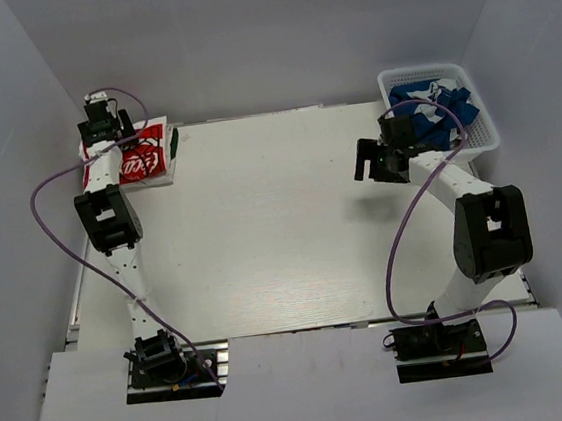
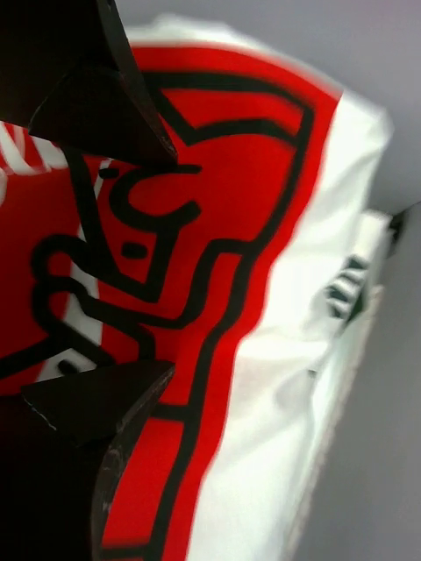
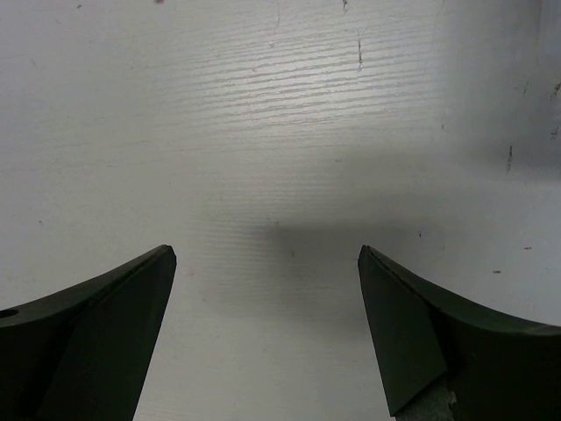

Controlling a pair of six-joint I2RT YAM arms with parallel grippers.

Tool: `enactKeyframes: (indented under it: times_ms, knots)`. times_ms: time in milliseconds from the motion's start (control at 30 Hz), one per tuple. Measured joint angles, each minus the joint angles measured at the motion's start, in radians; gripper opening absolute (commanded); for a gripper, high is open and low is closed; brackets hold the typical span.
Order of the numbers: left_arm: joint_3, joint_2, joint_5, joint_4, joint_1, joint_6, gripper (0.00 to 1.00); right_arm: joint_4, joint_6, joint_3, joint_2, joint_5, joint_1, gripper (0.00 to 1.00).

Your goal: Fold and stack the t-shirts

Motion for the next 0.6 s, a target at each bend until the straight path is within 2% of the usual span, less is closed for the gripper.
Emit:
enactKeyframes:
  times_ms: [200,400,600]
  knots:
    - [0.022,0.122,0.07,0.035,0.013,-0.027,1.0,-0.003,0.0,0.018,0.057,0.0,0.0,0.9]
    - [0.014,0.114,0.137,0.06,0.024,-0.053,1.0,-0.003,-0.003,0.03,0.068,0.0,0.0,0.9]
    - [-0.055,0.041,0.185,0.065,0.027,-0.076,1.0,0.002,-0.004,0.021,0.028,-0.002,0.0,0.9]
